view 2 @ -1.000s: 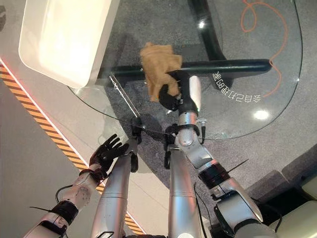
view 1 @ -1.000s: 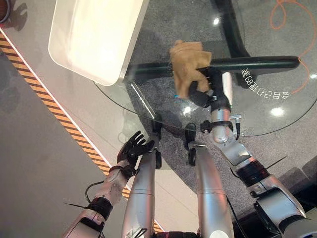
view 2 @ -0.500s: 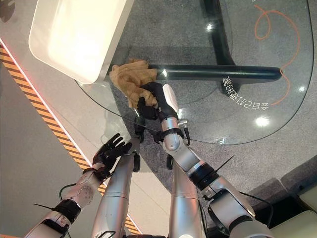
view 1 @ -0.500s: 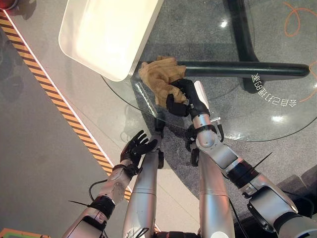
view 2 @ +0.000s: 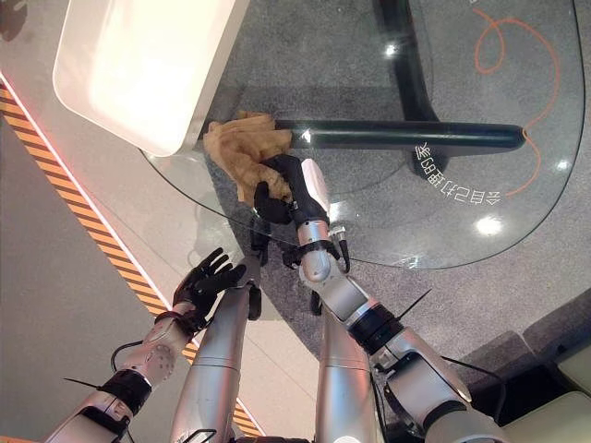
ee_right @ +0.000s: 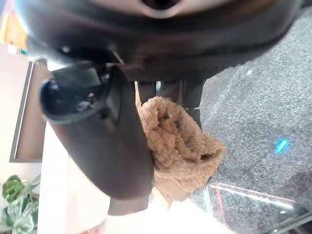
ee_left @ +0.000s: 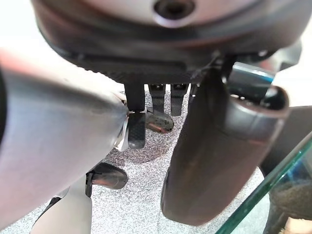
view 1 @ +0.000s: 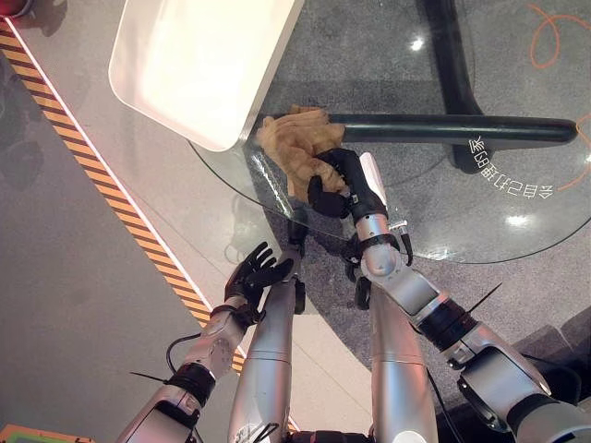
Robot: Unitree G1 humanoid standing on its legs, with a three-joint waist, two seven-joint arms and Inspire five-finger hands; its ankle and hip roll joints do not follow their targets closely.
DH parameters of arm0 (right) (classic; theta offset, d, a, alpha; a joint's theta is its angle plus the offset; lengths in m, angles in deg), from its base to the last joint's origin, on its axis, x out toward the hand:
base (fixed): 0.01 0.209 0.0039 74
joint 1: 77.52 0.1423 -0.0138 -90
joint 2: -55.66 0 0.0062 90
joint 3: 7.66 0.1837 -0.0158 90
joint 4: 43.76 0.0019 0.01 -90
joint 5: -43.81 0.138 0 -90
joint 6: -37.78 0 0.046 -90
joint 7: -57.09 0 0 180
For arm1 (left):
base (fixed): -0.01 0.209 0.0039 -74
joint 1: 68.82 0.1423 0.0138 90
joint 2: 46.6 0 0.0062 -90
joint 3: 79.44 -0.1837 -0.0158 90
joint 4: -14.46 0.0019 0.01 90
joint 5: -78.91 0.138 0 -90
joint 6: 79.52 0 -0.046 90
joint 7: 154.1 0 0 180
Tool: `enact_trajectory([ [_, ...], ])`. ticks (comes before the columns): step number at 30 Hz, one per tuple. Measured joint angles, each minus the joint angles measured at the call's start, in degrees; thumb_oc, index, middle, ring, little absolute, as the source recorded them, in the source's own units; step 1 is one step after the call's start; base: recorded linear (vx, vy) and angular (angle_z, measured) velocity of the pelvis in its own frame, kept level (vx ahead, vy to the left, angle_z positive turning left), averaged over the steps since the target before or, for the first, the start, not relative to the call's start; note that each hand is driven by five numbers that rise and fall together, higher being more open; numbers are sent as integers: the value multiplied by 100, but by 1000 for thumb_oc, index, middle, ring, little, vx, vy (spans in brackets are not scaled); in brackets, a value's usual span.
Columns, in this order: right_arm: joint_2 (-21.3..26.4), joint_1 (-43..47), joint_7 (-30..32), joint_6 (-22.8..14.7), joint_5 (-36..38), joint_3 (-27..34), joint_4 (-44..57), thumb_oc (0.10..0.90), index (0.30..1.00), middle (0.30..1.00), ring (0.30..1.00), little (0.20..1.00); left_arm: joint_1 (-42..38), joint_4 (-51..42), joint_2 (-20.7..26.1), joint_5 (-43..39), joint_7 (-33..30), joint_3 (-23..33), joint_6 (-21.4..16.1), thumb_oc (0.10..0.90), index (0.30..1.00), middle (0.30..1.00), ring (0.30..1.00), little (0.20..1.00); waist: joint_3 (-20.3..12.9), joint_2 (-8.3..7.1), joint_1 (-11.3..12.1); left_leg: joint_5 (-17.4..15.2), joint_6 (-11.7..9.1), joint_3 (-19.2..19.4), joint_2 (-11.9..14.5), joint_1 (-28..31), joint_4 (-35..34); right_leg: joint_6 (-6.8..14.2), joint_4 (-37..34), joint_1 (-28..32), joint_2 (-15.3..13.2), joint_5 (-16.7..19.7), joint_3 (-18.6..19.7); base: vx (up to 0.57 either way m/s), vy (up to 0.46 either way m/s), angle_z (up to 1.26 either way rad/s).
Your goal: Wipe the table with a cloth and put it in the basket.
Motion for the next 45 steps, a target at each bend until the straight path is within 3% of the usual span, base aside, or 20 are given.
enact_trajectory([
  [9,102,-11,238,-305,242,195,-165,100,300,300,300,200,-12,-26,19,-1,46,-17,-17,800,900,900,900,900,1,-12,2,-25,36,19,-48,-123,129,42,11,-46,-72,-18,7,6,-38,1],
  [17,356,-155,244,-511,425,452,-27,100,300,300,300,200,-5,-123,117,0,160,-42,-15,800,900,900,900,900,14,-112,-7,-30,43,191,-149,-192,98,110,-14,-156,-170,-15,207,-6,-38,-2],
  [23,510,-231,705,-582,451,485,0,100,300,300,300,200,27,-245,160,-1,229,-60,-33,800,900,900,900,900,12,-198,-14,-110,151,284,-249,-233,85,204,-150,-183,-219,60,397,-8,-28,-7],
  [26,581,-263,961,-597,444,600,21,100,300,300,300,200,26,-363,329,0,248,-231,-28,800,900,900,900,900,19,-247,-39,-298,4,410,-330,-233,-11,181,-327,-209,-266,115,637,-9,-11,7],
  [27,637,-291,1016,-596,446,602,25,100,300,300,300,200,92,-441,292,-95,290,-203,-97,800,900,900,900,900,13,-256,-35,-602,418,444,-352,-372,781,315,-257,-199,-321,153,611,-6,-11,-10],
  [28,678,-281,1079,-596,452,605,20,100,300,300,300,200,98,-559,298,-90,281,-201,-103,800,900,900,900,900,12,-278,-42,-603,562,516,-363,-309,745,439,-191,-216,-253,114,689,-10,-16,-13],
  [32,718,-230,1329,-600,458,758,3,100,300,300,300,200,142,-628,307,-84,284,-204,-77,800,900,900,900,900,-2,-379,-73,-510,461,608,-430,-301,446,468,-186,-377,-212,142,704,-33,-16,-2],
  [41,758,-99,2009,-587,726,1798,-722,100,300,300,300,200,229,-712,451,-99,275,-237,-34,800,900,900,900,900,-14,-551,-2,-495,217,899,-402,-140,78,401,-510,-236,-228,329,805,10,-7,13],
  [43,863,20,2244,-440,869,2122,-987,100,300,300,300,200,227,-767,463,-121,266,-207,-54,800,900,900,900,900,-15,-546,8,-550,563,930,-319,-241,431,505,-337,-280,-146,286,795,-29,-10,-24],
  [45,1086,37,2436,-340,1024,2405,-1171,100,300,300,300,200,234,-773,470,-120,264,-213,-15,800,900,900,900,900,-19,-560,-44,-552,506,1052,-334,-201,275,474,-298,-337,-146,241,831,-58,-11,-15],
])
